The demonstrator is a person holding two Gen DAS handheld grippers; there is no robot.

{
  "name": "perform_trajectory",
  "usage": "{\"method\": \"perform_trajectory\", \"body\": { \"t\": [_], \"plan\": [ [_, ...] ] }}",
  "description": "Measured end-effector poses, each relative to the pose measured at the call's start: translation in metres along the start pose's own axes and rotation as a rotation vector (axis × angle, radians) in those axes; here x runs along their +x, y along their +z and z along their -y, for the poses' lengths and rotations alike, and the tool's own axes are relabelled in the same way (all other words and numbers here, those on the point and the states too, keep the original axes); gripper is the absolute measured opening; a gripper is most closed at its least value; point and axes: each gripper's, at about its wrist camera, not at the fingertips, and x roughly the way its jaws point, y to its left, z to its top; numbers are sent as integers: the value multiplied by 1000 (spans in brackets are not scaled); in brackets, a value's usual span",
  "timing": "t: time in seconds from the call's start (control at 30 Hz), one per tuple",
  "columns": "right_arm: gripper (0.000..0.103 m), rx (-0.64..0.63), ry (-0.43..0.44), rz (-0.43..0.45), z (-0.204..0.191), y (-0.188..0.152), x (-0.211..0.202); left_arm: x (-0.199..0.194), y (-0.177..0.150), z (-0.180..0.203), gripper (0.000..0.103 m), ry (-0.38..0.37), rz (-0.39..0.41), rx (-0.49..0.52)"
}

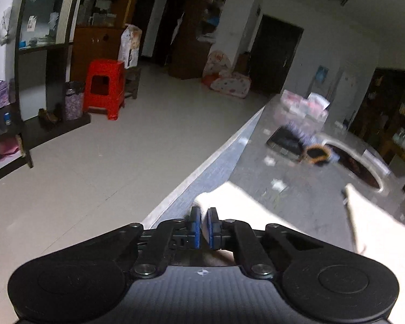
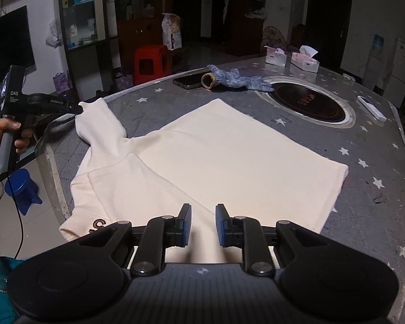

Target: Fold clothes

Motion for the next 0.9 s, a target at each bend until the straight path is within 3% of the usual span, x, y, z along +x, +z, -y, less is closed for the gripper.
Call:
{"method": "perform_trajectory", "body": {
  "t": [0.13, 0.4, 0.7, 0.9],
  "plan": [
    [19, 13, -6, 20, 3, 0, -5, -20, 15, 24, 5, -107, 61, 31],
    [19, 54, -31, 67, 12, -3, -18, -61, 31, 109, 5, -430, 106, 140],
    [19, 142, -96, 116, 35, -17, -40, -89, -10, 205, 5, -780, 1, 288],
    [19, 188, -136, 132, 49, -25, -48, -90, -55, 246, 5, -909, -119, 368]
  ]
}}
